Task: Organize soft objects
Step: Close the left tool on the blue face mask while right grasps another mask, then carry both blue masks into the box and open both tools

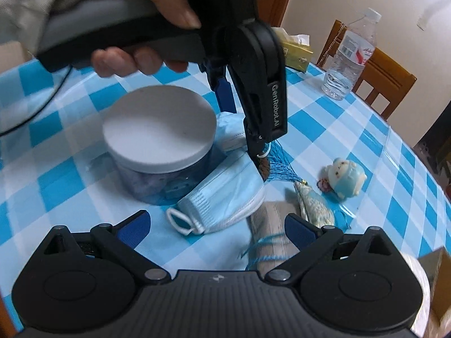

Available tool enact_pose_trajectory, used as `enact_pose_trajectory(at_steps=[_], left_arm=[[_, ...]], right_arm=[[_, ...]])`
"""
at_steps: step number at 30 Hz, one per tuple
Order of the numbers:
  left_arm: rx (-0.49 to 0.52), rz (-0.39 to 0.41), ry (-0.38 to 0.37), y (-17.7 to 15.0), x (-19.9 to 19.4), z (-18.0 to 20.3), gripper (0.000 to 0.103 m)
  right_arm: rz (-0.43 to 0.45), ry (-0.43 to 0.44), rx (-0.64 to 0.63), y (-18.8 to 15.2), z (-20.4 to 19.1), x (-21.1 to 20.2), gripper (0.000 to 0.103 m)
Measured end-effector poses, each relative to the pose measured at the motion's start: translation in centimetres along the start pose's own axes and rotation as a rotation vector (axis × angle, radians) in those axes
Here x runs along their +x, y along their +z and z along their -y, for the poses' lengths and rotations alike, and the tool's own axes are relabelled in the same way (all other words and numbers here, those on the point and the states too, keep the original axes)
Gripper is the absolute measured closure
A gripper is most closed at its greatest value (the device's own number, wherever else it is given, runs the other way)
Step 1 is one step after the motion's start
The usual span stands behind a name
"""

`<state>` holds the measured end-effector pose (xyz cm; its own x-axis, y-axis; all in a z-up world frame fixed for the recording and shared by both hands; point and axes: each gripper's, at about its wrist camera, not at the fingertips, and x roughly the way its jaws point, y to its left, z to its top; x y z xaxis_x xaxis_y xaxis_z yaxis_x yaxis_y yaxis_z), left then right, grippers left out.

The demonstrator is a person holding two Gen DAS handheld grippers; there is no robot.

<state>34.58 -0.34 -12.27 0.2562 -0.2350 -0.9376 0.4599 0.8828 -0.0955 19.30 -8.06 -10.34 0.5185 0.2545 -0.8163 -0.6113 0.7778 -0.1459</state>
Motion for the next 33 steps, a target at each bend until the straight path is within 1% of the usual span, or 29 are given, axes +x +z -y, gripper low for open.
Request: enact_pose_trajectory(at_steps=[1,3,6,9,10,12,14,15,16,18,20,22,25,33], left_arm=[[-0.001,-0.002,0.000,0.0,0.1,-0.1,0.050],[-0.004,-0.004,-0.002,0.0,0.1,-0.2,0.050],[-0.005,0.001,0.000,0.1,0.1,-0.2,0.050],[-0.004,0.000,-0.002,0.0,0.2,-0.2,0.051],[-0.003,0.002,0.000,0.0,0.3,-0.2,0.053],[-0.007,0.003,-0.002,0.1,0.3,-0.3,0.055],[-0.008,0.005,-0.009,0.1,0.2,-0.3,0.060],[-0.006,0.006,-0.008,0.1,0.2,-0.3,0.062],[-0.002,0.008,-0.006,0.1,0.1,-0.2,0.064],[0.005,0.011,-0.005,0.1,0.0,-0.2,0.068],[0.008,0.015,-0.009,0.1,-0.1,-0.2,0.071],[0.014,0.021,-0.009,0.1,-0.3,-0.1,0.077],[0.031,0.030,-0.009,0.0,-0.6,0.1,0.081],[0.076,0.060,0.001,-0.2,-2.4,0.7,0.082]], right_arm=[[-0.005,-0.007,-0.007,0.2,0.0,0.6,0.003],[-0.014,-0.017,-0.022,0.4,0.0,1.5,0.010],[-0.021,-0.022,-0.025,0.7,0.2,2.6,0.017],[-0.023,-0.010,-0.015,1.0,0.5,3.2,0.021],[-0.025,-0.010,-0.020,1.1,0.6,3.4,0.023],[-0.027,-0.007,-0.026,1.2,0.6,3.5,0.036],[-0.029,-0.002,-0.020,1.2,0.7,3.6,0.042],[-0.028,0.000,-0.022,1.2,0.6,3.5,0.048],[-0.023,-0.004,-0.021,1.2,0.6,3.4,0.051],[-0.020,0.006,-0.009,1.2,0.7,3.1,0.065],[-0.016,0.010,0.001,1.2,0.7,2.7,0.073],[-0.013,0.004,0.006,1.1,0.6,2.5,0.076],[-0.007,-0.010,0.012,1.0,0.4,2.1,0.080],[0.008,-0.038,0.028,0.9,0.3,0.2,0.082]])
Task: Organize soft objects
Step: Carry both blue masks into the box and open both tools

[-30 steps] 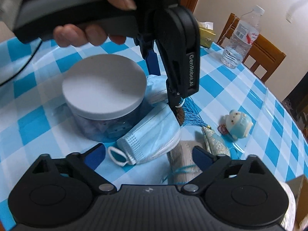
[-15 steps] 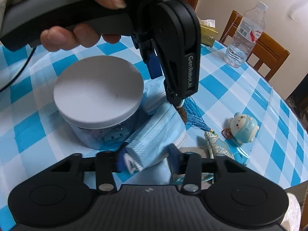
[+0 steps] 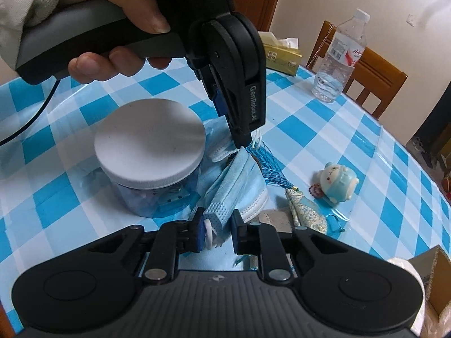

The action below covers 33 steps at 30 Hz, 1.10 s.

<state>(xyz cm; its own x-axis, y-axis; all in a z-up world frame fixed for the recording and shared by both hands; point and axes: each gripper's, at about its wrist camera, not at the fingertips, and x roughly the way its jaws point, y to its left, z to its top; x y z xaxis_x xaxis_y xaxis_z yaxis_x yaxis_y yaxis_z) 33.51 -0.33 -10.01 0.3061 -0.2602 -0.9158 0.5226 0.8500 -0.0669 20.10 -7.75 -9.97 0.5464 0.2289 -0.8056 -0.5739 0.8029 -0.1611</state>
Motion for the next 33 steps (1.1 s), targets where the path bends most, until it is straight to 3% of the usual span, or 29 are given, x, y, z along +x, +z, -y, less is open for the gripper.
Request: enact_pose_trajectory(at_steps=[19,27,33], left_arm=[[0.205,0.094,-0.013,-1.3,-8.6,4.6,0.088],[0.373,0.137,-0.095,-0.9,-11.8,9.3,0.088],[0.469,0.187,-0.173,0.7,-12.2,14.2,0.088]], right_arm=[[0.062,-0.045,0.052,-1.5,-0.9,-9.2,0.082],[0.064,-0.152,0.138,-3.4,0.1,-12.9,0.081],[0.041,-0.259,0.218,-5.7,1.1,-15.7,0.081]])
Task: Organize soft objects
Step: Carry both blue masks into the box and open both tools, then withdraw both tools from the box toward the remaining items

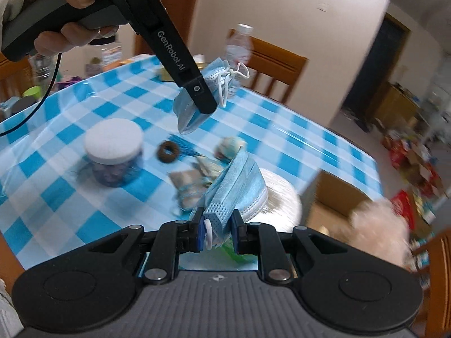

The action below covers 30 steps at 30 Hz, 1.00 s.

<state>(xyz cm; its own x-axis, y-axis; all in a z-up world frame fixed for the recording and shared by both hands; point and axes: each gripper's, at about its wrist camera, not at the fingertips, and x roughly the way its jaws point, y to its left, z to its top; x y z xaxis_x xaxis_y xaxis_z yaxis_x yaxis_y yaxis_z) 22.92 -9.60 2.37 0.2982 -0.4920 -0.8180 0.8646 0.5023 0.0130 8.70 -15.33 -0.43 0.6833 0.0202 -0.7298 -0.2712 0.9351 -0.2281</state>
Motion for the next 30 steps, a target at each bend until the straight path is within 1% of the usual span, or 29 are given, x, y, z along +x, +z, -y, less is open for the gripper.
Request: enact_pose_trajectory(at_steps=[5,9,15,17,18,19,20,21,24,30], left_arm=[[0.050,0.024,-0.051,3.6,2.4,3.1,0.088],[0.047,0.041,-0.097,6.6,5.3,4.8,0.088],[0.031,0.018,-0.116,9.9,10.2,6.7,0.087],[0.021,0.021,-0.104,10.8,11.7,7.1,0.076],[0.012,0.021,-0.095,11.0,12.2,7.1,0.052],[0.001,0.025,-0.084,11.2,12.8,7.1,0.023],[-0.007,0.033,-0.076,11.3,13.0,7.1,0.015],[-0.012,0.042,-0.071,11.3,13.2,7.1,0.014],[-0.003,0.033,-0.066,11.2,13.2,7.0,0.014],[0.028,0.042,-0.044,10.7,11.3,7.2,0.013]], right_arm=[[-0.003,-0.072,0.055,-1.6,2.5,-1.6,0.081],[-0.008,-0.127,0.099,-2.7,4.7,-2.0,0.081],[-0.027,-0.189,0.163,-4.7,7.9,-2.4,0.081],[-0.035,-0.203,0.185,-5.3,8.9,-2.4,0.081],[-0.039,-0.210,0.196,-5.7,9.4,-2.4,0.081],[-0.041,-0.216,0.208,-6.0,9.9,-2.3,0.081],[-0.044,-0.221,0.219,-6.2,10.4,-2.3,0.081],[-0.048,-0.225,0.231,-6.5,11.0,-2.2,0.081],[-0.057,-0.232,0.256,-7.1,12.2,-1.7,0.081],[-0.060,-0.251,0.292,-7.9,14.2,-1.1,0.081]])
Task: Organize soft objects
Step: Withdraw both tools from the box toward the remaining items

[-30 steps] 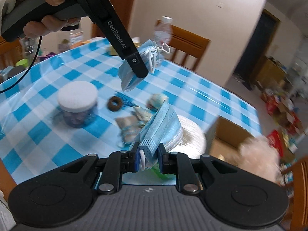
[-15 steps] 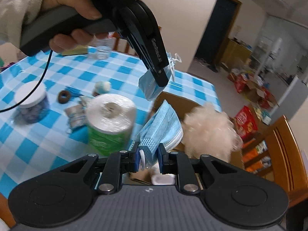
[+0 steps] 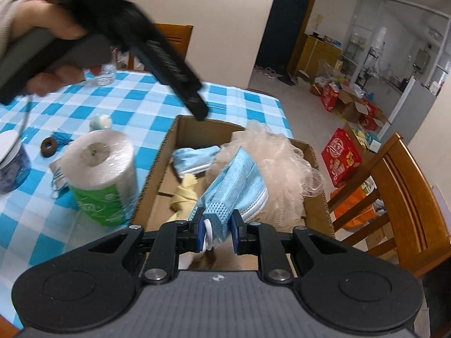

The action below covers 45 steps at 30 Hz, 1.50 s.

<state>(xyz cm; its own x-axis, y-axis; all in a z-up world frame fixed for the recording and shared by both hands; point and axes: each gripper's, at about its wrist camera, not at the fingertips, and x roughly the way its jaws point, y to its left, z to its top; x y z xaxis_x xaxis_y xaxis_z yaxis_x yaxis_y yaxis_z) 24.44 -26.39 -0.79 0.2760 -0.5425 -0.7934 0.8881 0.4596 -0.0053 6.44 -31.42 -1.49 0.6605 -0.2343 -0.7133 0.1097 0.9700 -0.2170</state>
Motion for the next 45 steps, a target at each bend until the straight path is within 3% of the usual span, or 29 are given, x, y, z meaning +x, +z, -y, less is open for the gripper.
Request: enact_pose_trajectory(at_steps=[9,11,12,14,15,27,45], left_arm=[[-0.016,0.023,0.038,-1.3,-3.0,-1.5,0.011],[-0.025,0.027,0.050,-1.6,-3.3,-1.9,0.010],[-0.030,0.028,0.055,-1.7,-3.5,-2.2,0.010],[-0.042,0.026,0.064,-2.1,-3.8,-2.7,0.009],[-0.047,0.025,0.067,-2.3,-4.0,-2.9,0.009],[-0.085,0.028,0.103,-4.3,-5.8,-5.0,0.007],[-0.177,0.015,0.182,-9.5,-8.9,-8.8,0.007]], right_arm=[[-0.041,-0.068,0.126,0.4,4.5,2.9,0.077],[-0.065,-0.089,0.156,0.4,5.4,3.8,0.063],[-0.082,-0.087,0.177,0.3,5.8,4.2,0.043],[-0.089,-0.092,0.205,0.0,6.3,4.7,0.016],[-0.085,-0.099,0.213,-0.1,6.4,4.8,0.012],[-0.077,-0.108,0.216,0.1,5.6,3.7,0.000],[-0.025,0.003,0.139,1.9,-0.2,0.1,0.000]])
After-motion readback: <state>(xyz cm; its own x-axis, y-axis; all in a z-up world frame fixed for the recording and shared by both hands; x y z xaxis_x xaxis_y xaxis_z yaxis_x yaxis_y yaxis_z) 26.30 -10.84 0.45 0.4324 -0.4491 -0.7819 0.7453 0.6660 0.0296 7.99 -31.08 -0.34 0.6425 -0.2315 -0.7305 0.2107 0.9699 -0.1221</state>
